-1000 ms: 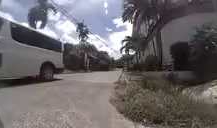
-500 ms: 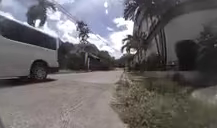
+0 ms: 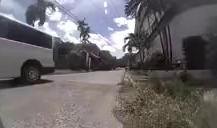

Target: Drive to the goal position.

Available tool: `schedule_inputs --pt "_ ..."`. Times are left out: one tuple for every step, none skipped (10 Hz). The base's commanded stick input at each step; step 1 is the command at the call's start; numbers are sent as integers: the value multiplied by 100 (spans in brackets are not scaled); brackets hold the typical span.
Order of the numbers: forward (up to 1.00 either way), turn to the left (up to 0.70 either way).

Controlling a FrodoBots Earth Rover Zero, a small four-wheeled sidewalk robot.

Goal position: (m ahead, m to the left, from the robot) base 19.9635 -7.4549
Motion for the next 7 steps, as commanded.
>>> schedule_inputs --pt "50 22" --pt "50 50" --pt "50 50" --pt "50 50" --pt "36 50" --pt "0 50" --pt "0 8"
